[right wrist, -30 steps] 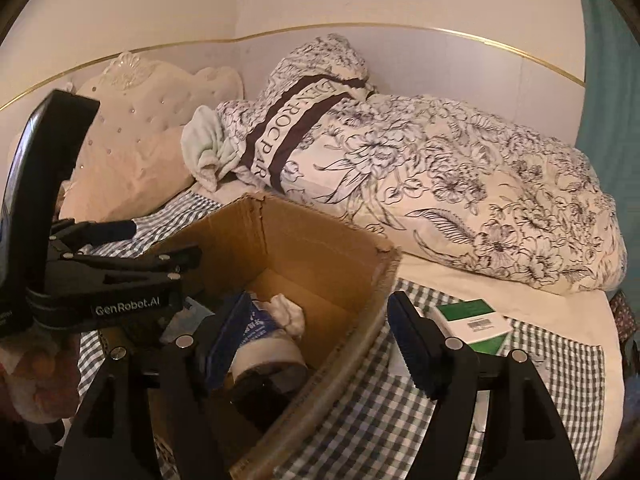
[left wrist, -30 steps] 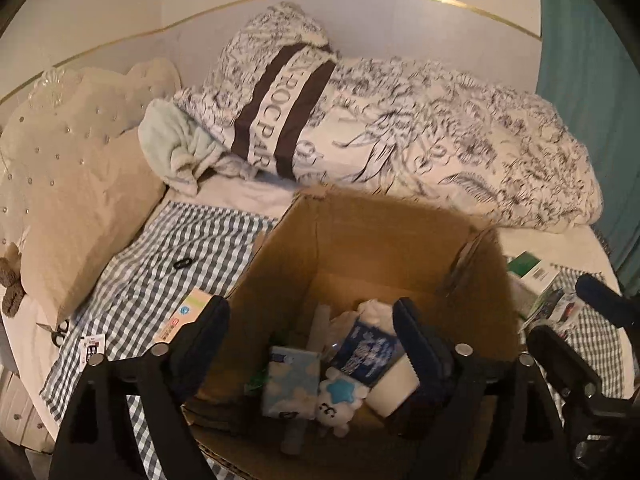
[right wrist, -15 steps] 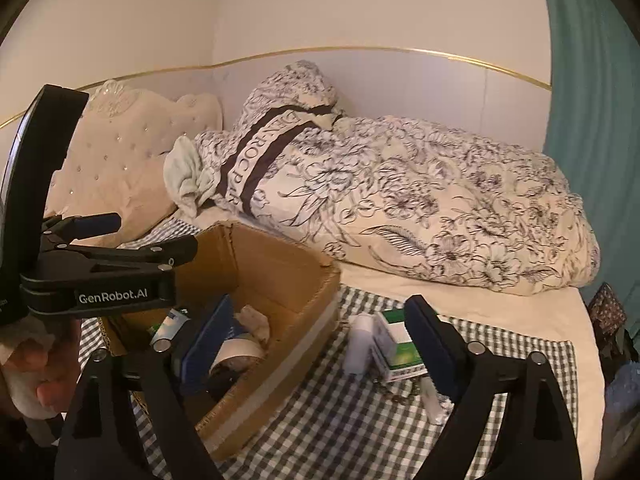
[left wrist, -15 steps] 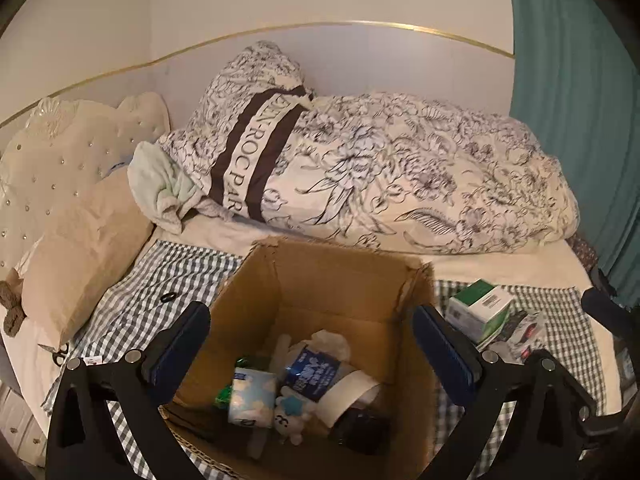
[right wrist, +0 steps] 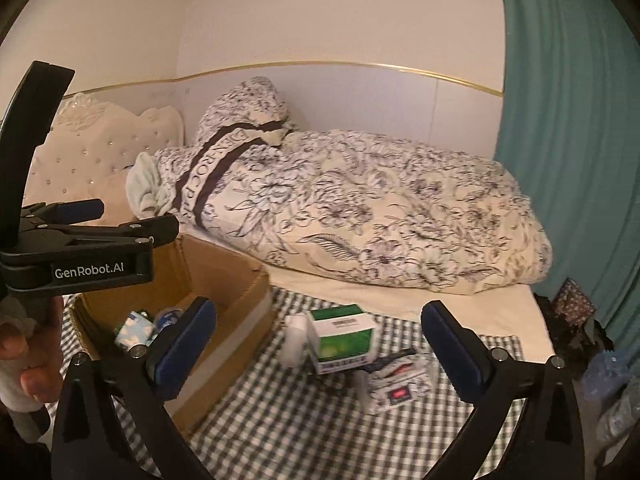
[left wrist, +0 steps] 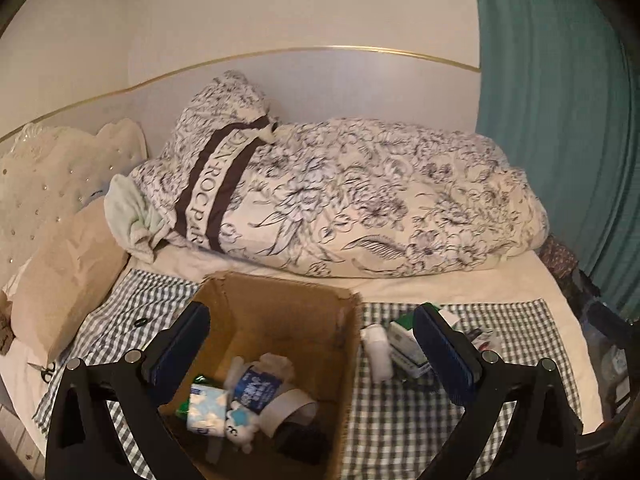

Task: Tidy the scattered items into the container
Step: 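Withdraw both open tools from the box toward the remaining items, then reach the left tool toward the white bottle while the right tool reaches the floral wipes pack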

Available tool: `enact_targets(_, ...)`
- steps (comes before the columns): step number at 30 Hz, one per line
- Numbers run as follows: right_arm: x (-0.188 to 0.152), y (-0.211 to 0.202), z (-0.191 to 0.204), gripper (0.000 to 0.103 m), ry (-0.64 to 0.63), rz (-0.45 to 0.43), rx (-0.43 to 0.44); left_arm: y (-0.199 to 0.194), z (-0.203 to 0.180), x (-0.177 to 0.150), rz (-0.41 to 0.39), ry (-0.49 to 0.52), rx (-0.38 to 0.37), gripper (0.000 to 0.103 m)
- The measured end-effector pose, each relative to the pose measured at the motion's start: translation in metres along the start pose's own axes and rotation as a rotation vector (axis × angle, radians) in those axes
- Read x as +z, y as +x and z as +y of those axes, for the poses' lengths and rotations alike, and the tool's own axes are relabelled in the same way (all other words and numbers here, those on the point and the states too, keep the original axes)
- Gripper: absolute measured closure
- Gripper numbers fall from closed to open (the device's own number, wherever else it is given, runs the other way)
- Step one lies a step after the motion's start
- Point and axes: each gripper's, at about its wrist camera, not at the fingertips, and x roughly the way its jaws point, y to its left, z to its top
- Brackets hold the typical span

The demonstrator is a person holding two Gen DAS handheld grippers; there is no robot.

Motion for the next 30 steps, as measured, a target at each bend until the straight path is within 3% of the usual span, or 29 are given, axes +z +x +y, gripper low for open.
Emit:
enact_targets(9,-0.006,-0.015,-0.039,0.0,0.036,-0.001,-0.054,0.0,-0.037,-0.004,-0.008,0.049,-0.031,0.0)
enact_targets(19,-0.019,-0.014,-0.068,0.0,0.057,0.025,-0.093,0.008,-0.064,0.002,0.019,-0.003,-0.102,0.0)
enact_targets(30,-0.048,0.008,-0.107,0.0,0.114,0.101,-0.114,0.049,-0.091,-0.015,0.112,0.042,-0.1,0.0)
